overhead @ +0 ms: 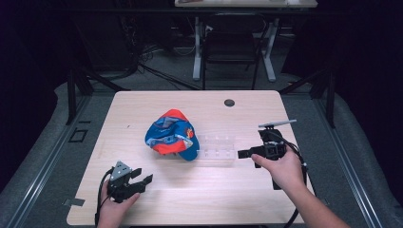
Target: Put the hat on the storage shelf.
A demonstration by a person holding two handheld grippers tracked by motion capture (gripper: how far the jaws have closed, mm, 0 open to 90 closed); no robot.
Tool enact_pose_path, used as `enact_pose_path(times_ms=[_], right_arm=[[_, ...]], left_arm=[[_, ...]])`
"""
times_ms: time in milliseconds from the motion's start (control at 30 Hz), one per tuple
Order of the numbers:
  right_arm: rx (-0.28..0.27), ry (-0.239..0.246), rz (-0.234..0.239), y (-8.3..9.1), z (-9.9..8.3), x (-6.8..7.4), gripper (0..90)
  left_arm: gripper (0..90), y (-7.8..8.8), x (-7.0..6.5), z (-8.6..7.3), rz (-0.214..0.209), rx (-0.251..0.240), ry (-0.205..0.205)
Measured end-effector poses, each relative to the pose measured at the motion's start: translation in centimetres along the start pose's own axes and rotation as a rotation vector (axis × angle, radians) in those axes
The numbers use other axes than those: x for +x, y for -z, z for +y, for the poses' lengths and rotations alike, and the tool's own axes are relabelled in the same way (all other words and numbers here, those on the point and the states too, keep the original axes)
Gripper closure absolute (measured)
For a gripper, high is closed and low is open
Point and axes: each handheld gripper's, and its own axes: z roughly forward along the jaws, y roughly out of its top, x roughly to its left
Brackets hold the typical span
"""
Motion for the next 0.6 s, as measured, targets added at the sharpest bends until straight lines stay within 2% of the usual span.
enact_pose_path(times_ms=[67,200,600], right_arm=[[-0.016,0.037,-0.023,-0.3,-0.9,-0.3,49.2],[-0.043,0.062,-0.04,-0.7,-2.6,-0.8,47.2],[-0.13,0.078,-0.074,-2.5,-7.1,-3.2,44.5]], left_arm=[[44.4,0.0,0.0,0.0,0.0,0.0,0.003],[44.3,-0.1,0.0,0.0,0.001,0.001,0.003],[44.2,-0.1,-0.1,0.0,0.0,0.002,-0.001]])
